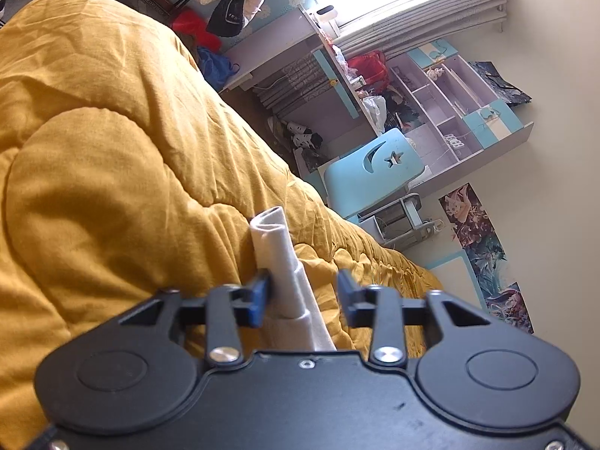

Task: Fold small clothes
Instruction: 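Grasp the other sleeve cuff with the left gripper and fold it across the body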

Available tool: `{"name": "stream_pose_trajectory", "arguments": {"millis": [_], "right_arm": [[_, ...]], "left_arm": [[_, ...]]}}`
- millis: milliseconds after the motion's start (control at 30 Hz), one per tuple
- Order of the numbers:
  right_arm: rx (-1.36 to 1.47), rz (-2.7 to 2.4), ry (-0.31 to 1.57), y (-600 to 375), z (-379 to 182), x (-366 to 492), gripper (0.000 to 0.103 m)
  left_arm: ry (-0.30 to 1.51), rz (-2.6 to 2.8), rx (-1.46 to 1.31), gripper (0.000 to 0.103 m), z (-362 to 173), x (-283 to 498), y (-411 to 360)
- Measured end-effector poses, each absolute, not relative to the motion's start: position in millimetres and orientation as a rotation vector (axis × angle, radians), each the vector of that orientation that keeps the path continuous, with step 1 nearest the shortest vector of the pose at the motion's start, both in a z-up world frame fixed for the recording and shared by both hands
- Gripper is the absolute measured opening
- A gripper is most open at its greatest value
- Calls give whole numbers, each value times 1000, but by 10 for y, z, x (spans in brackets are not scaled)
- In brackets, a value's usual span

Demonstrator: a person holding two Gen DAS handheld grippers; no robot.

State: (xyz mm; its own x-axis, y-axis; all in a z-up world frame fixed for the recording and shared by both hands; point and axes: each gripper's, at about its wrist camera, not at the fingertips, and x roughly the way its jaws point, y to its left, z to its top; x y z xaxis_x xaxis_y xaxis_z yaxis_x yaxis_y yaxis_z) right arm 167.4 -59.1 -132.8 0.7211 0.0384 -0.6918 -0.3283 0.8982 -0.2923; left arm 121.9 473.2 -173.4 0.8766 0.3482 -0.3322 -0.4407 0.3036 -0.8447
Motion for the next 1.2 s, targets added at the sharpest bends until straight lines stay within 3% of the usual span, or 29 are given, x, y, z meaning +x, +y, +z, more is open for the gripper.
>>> {"name": "stream_pose_trajectory", "arguments": {"millis": [33, 233, 433, 800, 967, 1200], "right_arm": [[-419, 210, 744, -588, -1330, 1669, 66], [-397, 201, 731, -674, -1249, 1628, 66], [-331, 170, 699, -991, -1079, 1528, 66], [-198, 34, 674, -2069, -895, 1167, 67], [-136, -49, 676, -2624, -873, 970, 67], [-64, -160, 693, -3291, -896, 724, 67]], "left_arm": [[101, 530, -1170, 2, -1764, 1237, 4745], [53, 473, -1188, 2, -1644, 1159, 4653], [-48, 244, -1190, 2, -1124, 1342, 4166], [-4, -312, -1131, 2, -192, 2219, 2044], [139, -498, -1138, 2, -287, 2536, 865], [441, -619, -1125, 2, -960, 2851, -736]]}}
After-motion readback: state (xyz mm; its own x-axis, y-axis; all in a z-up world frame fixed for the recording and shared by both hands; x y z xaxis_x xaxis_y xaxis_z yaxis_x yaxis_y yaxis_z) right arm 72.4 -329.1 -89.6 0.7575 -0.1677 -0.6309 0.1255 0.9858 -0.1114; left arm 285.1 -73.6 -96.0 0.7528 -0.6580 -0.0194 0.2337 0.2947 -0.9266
